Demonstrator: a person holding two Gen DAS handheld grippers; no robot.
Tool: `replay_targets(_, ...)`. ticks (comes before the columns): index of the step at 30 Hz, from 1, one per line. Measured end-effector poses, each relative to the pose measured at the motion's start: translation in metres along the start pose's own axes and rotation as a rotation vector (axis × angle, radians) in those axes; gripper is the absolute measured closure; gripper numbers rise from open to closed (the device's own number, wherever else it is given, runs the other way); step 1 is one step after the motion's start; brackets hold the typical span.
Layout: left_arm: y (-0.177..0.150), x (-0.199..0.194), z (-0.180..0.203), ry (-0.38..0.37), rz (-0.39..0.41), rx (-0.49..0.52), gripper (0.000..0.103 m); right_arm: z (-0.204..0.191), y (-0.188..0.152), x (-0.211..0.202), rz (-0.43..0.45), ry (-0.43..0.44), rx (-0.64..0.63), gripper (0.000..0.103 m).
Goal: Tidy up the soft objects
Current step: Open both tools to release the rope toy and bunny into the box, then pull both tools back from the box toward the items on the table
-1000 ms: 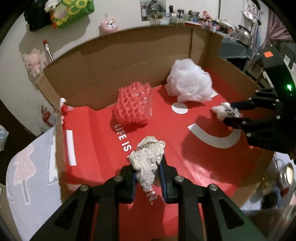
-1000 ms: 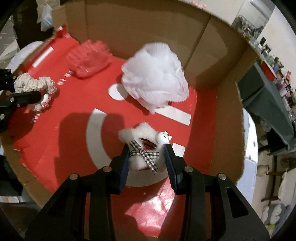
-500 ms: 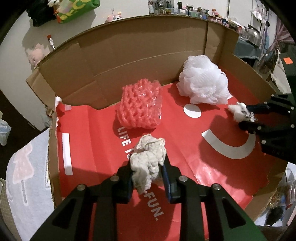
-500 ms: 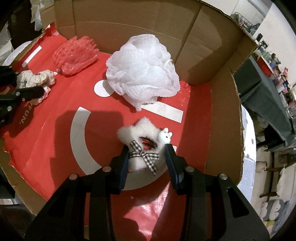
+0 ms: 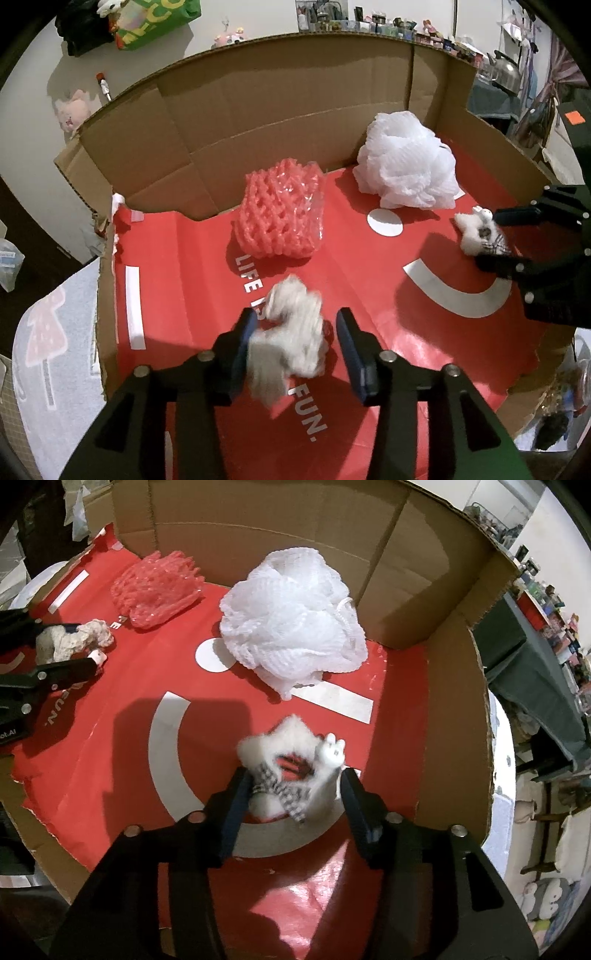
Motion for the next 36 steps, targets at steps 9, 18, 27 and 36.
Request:
replay_targets(9, 0.005, -0.020, 0.000, -0.026, 0.069, -0.004, 0.029, -0.009, 0.000, -0.017, 0.029, -0.032, -0.022, 0.029)
replay_targets(18, 0.003, -0.065, 0.001, -0.024, 0.199, -0.025, 0.008, -0.002, -0.004, -0.049, 0.086, -0.040, 0.011, 0.025)
replay_targets(27, -0.003, -0.135, 0.001, -0.043, 0.361, -0.100, 0.000, -0.010, -0.011, -0.124, 0.261, -0.064, 0.055, 0.015)
replay_targets(36, -0.029, -0.204, 0.006, -0.068, 0.509, -0.159, 0.000, -0.026, -0.036, -0.208, 0.443, -0.080, 0.096, 0.013)
Point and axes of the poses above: each gripper's, at about its wrist camera, not at the fingertips, and x roughly the way its jaws point, z to its right, y to its top, the point moved 4 cm from there along x, roughly the way its jaws point, and after that the axes turned 5 degrees about -x, right-handed, at the moved point
